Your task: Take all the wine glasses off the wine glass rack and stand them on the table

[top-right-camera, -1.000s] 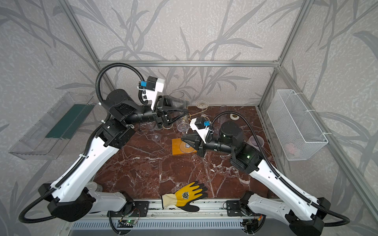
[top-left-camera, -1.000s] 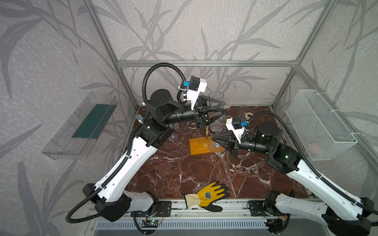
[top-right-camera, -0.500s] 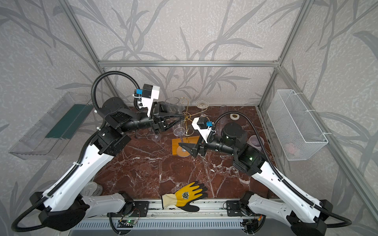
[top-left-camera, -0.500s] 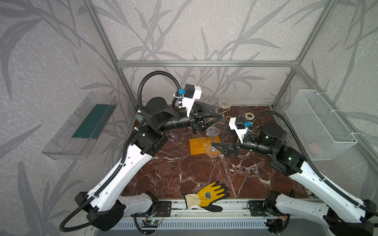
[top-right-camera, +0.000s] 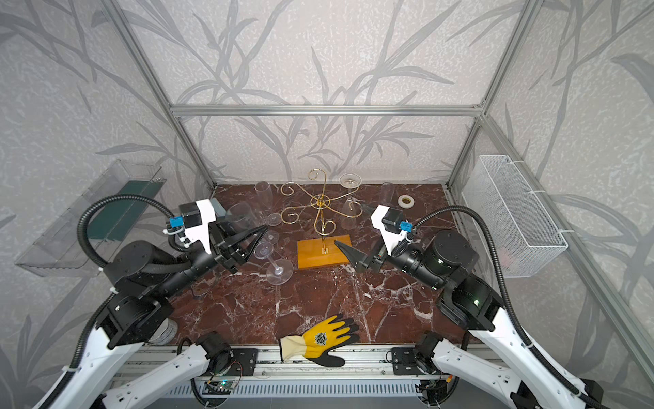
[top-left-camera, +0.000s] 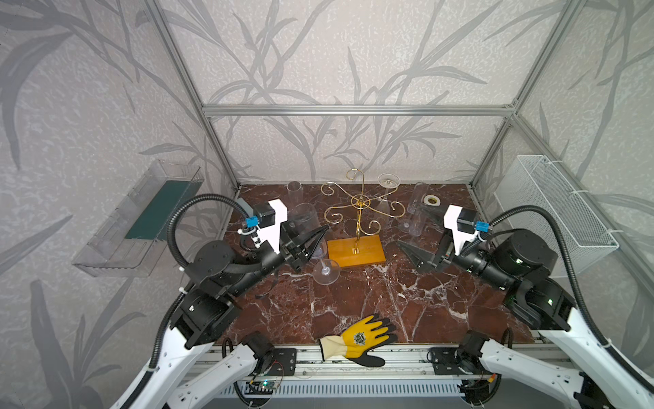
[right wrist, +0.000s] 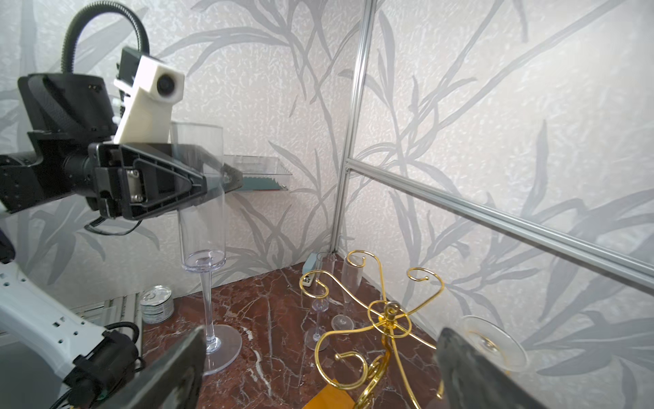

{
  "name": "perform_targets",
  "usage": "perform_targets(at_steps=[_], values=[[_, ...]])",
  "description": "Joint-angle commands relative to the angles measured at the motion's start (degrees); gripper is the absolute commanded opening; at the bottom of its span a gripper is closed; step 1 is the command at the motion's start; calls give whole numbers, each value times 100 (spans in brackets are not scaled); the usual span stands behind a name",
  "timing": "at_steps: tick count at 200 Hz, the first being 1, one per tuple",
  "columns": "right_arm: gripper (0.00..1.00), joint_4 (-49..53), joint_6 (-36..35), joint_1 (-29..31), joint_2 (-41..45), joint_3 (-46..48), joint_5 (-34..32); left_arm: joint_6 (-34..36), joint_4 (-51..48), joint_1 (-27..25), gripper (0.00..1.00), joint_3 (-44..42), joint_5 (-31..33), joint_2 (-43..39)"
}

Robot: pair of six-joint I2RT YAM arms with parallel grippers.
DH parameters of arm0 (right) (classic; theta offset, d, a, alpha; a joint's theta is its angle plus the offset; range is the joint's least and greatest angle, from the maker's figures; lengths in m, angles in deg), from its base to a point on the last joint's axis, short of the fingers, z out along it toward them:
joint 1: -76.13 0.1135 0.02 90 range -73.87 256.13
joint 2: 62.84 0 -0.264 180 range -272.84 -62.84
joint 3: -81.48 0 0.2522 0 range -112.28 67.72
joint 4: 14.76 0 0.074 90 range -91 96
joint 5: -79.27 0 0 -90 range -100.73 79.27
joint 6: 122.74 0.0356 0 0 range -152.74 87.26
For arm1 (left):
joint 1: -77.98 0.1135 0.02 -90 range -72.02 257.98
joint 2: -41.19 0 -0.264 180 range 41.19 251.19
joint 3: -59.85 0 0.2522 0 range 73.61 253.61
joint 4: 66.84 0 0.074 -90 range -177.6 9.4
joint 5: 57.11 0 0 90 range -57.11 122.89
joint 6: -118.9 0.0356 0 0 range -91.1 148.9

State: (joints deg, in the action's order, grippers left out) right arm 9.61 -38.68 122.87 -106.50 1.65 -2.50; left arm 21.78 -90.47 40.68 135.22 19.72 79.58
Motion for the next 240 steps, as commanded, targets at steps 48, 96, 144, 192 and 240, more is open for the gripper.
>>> perform_targets(at_steps=[48, 96, 144, 192, 240], values=[[99, 539, -212, 27, 896, 421, -1266, 1131, 1971, 30, 28, -2332, 3362, -1041], [99, 754, -110, 28, 1199, 597, -1653, 1665, 3907, 46, 28, -3452, 4195, -629], [99, 889, -96, 28, 1316, 671, -1892, 1526, 5376, 383, 28, -3981, 4356, 360], [99, 968, -66, 24, 1370, 741, -2077, 974, 6210, 948, 28, -4234, 4145, 1309], [99, 838, -39, 23, 1452, 860, -2150, 679, 6845, 1246, 27, -4371, 4066, 1997]])
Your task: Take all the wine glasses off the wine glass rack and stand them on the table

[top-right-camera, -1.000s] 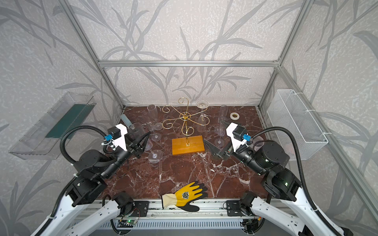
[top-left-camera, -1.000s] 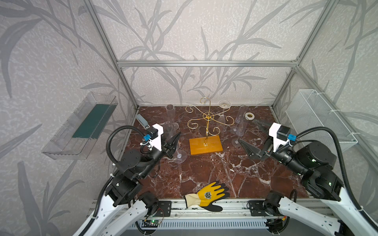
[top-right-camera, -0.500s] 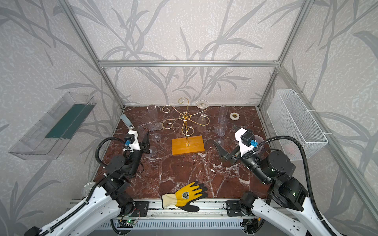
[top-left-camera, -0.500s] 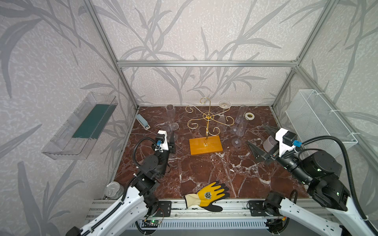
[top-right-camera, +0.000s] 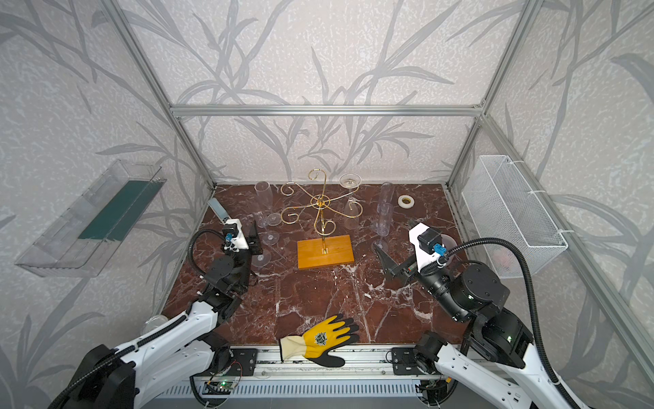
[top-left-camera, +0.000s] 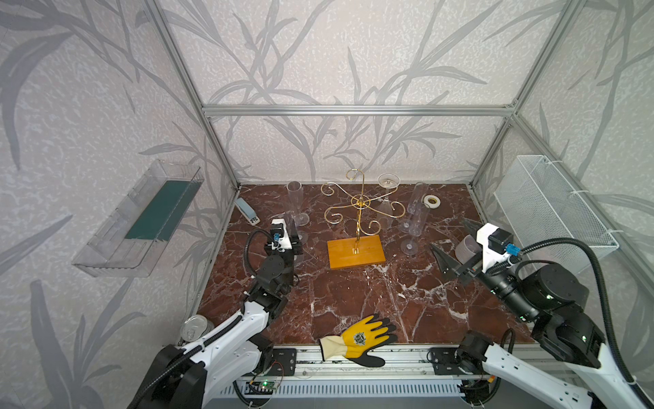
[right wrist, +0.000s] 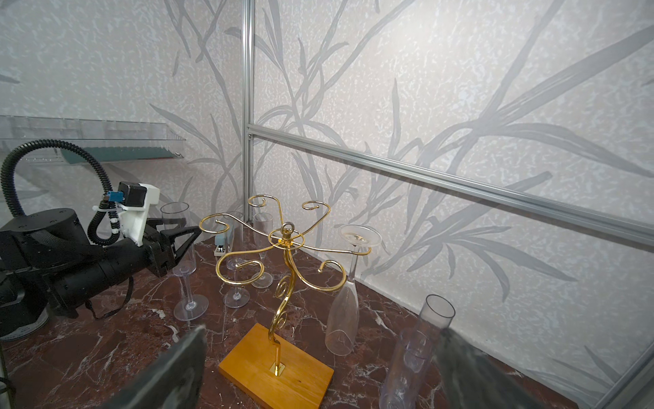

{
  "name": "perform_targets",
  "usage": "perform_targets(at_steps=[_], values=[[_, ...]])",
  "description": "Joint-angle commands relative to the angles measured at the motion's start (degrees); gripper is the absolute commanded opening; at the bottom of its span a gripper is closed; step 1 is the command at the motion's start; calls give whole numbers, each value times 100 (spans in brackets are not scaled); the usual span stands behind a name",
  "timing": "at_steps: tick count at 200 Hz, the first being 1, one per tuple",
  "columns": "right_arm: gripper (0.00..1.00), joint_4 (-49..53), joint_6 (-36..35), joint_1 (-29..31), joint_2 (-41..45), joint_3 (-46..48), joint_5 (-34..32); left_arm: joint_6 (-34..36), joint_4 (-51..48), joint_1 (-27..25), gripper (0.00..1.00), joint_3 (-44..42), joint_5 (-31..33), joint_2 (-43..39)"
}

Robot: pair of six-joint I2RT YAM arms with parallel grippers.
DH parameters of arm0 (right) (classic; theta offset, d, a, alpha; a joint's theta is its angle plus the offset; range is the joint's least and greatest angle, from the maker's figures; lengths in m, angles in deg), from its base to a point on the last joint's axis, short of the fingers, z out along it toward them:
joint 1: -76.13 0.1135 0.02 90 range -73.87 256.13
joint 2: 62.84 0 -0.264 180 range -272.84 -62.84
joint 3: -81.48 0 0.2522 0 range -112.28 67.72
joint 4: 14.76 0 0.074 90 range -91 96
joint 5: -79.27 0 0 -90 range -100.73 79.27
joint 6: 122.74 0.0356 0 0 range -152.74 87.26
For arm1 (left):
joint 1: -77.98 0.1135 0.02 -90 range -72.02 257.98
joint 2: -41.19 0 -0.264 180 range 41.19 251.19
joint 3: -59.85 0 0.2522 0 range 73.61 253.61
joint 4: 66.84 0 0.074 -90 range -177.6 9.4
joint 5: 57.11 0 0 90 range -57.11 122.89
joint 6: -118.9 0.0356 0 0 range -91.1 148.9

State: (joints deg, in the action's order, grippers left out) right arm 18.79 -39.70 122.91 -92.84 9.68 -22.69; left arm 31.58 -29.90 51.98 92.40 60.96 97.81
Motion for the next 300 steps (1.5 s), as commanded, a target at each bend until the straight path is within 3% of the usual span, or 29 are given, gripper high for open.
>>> perform_targets(at_steps=[1, 116, 180, 224, 289, 300], values=[[99, -81, 68, 21, 84, 57, -130, -306, 786, 119, 27, -88, -66, 187], [99, -29, 138, 24, 195, 87, -192, -457, 1581, 277, 25, -68, -260, 1562], [99, -11, 128, 21, 206, 108, -236, -373, 1540, 272, 25, -132, -263, 1666], [99, -25, 104, 23, 187, 83, -245, -382, 1507, 267, 35, -130, -310, 1760], [99, -2, 66, 23, 223, 69, -262, -353, 1303, 262, 60, -133, -417, 1583], [99, -8, 59, 19, 215, 56, -271, -364, 1218, 256, 76, -133, -439, 1509]])
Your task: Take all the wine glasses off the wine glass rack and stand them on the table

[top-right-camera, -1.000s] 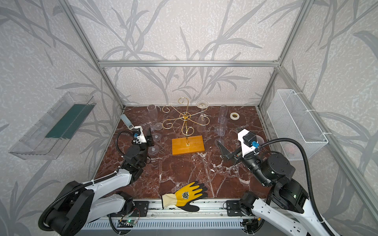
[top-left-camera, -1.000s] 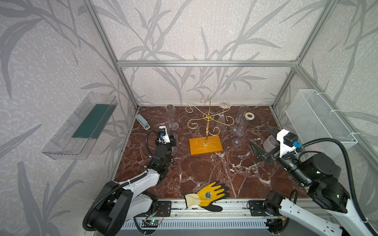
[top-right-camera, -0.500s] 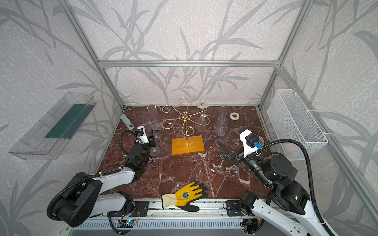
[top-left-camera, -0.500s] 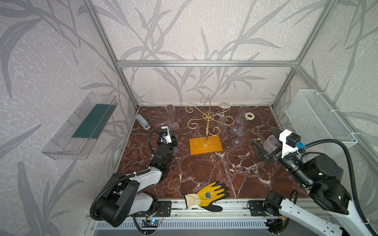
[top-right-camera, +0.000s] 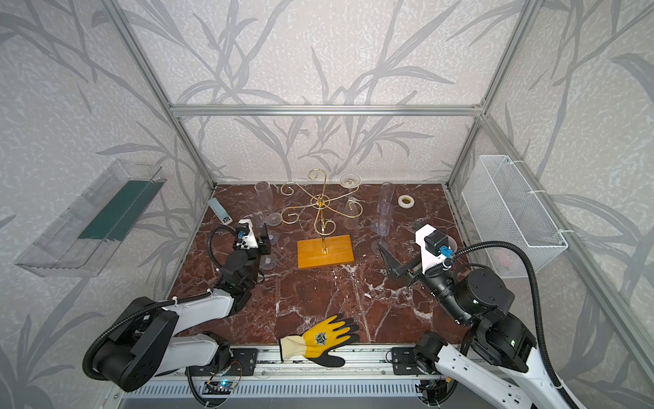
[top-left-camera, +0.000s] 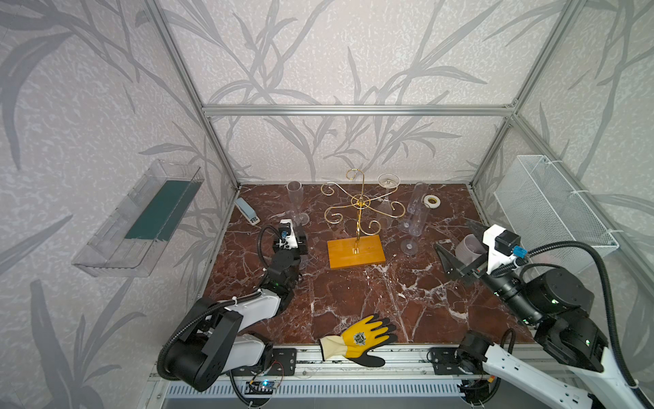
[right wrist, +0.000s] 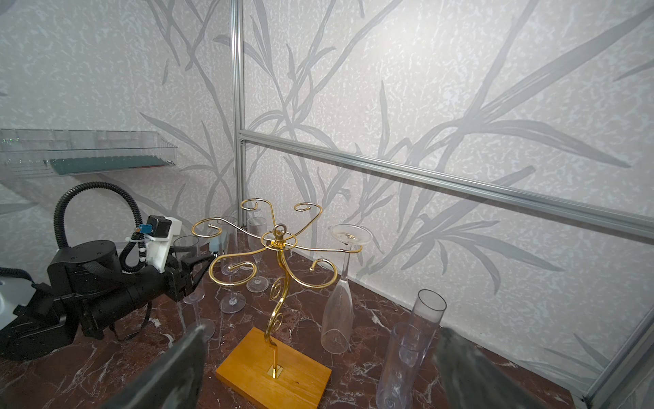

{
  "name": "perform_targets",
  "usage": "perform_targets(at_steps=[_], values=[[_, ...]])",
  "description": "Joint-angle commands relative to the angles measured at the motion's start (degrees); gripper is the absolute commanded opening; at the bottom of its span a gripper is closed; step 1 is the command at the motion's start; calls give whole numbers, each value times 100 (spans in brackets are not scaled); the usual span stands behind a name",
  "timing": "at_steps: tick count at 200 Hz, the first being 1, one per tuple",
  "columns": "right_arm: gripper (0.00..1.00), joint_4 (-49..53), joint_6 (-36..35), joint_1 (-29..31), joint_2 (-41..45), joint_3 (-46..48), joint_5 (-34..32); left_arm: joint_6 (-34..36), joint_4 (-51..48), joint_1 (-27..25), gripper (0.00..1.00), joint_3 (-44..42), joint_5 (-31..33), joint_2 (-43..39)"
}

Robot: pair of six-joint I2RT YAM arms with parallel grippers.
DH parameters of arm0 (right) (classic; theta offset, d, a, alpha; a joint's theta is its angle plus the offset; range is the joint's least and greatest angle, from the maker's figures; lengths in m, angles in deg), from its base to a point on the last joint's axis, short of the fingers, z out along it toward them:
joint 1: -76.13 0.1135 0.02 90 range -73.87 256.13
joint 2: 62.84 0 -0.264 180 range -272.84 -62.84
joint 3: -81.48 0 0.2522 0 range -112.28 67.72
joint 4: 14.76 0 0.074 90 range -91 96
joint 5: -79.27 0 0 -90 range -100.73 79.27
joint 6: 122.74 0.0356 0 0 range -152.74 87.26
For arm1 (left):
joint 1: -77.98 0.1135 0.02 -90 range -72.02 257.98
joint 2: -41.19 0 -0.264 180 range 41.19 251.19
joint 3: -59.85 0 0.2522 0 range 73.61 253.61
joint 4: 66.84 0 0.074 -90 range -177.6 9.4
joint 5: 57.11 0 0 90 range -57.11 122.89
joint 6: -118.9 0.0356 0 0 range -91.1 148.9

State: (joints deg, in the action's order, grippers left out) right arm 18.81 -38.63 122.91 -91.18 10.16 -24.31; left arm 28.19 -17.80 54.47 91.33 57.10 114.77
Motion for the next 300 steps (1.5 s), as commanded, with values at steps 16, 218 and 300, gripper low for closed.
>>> perform_targets(at_steps=[16, 218, 300], values=[[99, -20, -98, 23, 25, -9, -117, -16, -88, 4, 99, -28, -97, -312], [99, 351, 1906, -2921, -4029, -3030, 3095, -729, -5656, -5, 99, 1796, -1103, -3787], [67, 118, 3205, -3667, -6234, -3821, 5519, -1345, -7099, 2, 99, 2334, -1622, -4288]])
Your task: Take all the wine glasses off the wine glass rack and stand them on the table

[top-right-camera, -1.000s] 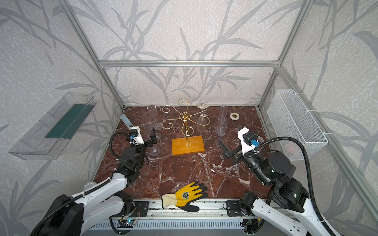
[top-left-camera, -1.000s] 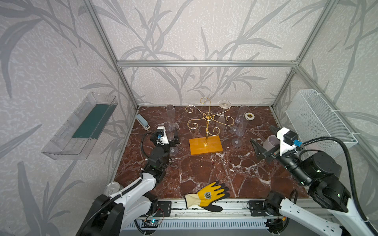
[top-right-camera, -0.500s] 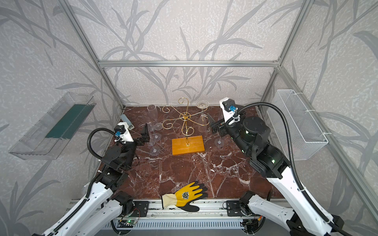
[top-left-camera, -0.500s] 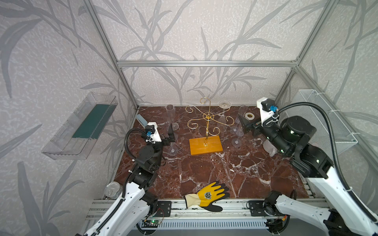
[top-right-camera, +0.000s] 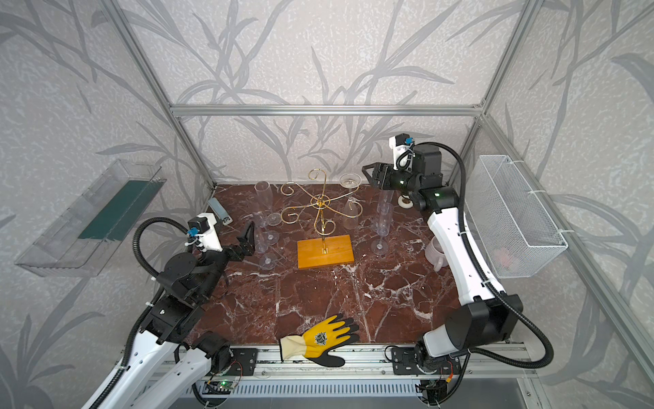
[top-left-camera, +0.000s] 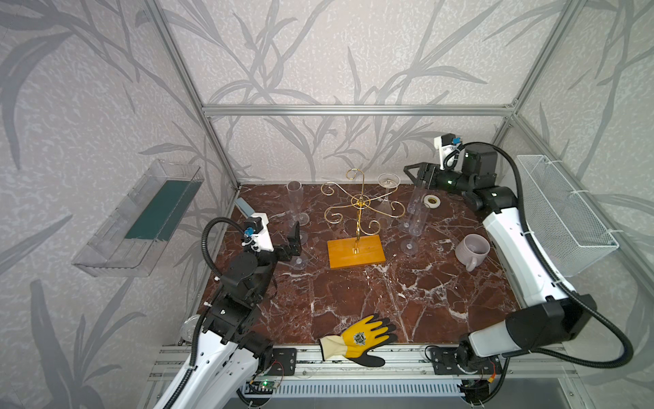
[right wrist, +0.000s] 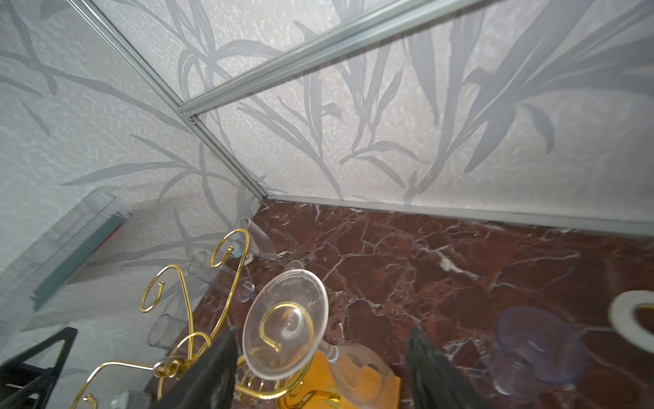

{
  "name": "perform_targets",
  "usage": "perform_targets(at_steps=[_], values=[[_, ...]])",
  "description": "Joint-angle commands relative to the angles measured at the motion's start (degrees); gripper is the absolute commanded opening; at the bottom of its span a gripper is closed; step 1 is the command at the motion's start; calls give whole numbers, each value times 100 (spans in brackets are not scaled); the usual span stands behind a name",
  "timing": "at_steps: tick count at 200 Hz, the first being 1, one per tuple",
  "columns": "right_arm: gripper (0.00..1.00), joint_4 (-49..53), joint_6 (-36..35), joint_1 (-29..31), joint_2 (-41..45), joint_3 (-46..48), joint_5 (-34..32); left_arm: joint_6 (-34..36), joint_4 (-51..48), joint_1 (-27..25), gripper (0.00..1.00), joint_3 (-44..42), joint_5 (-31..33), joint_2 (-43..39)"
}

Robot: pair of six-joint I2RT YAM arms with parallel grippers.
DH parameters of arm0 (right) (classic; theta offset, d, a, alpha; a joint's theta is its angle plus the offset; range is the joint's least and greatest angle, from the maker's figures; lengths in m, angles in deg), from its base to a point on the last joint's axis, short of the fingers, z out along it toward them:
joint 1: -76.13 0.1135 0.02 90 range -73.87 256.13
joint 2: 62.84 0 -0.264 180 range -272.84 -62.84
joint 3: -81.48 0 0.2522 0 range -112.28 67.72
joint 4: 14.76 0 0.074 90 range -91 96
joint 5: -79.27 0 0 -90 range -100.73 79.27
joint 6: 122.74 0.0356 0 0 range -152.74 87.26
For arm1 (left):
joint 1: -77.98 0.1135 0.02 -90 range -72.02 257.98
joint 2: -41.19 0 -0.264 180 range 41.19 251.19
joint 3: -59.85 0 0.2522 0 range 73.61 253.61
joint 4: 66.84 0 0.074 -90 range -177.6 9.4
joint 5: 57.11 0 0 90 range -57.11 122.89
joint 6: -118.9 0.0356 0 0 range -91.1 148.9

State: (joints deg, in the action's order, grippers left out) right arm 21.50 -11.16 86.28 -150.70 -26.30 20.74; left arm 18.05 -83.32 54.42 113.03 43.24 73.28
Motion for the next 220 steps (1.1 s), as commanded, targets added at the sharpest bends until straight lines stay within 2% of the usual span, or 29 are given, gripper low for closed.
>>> perform_targets(at_steps=[1, 74, 164, 220], values=[[67, -159, 464, -4, -301, -181, 1026, -335, -550, 8, 99, 163, -236, -145], [51, -814, 1122, -5, -913, -293, 1788, -648, -603, 8, 99, -55, -375, -358], [34, -1263, 1452, -5, -1243, -222, 2025, -761, -589, 13, 99, -110, -332, -371], [20, -1362, 1646, -5, -1219, -82, 2048, -787, -664, 4, 99, -110, -308, -419]])
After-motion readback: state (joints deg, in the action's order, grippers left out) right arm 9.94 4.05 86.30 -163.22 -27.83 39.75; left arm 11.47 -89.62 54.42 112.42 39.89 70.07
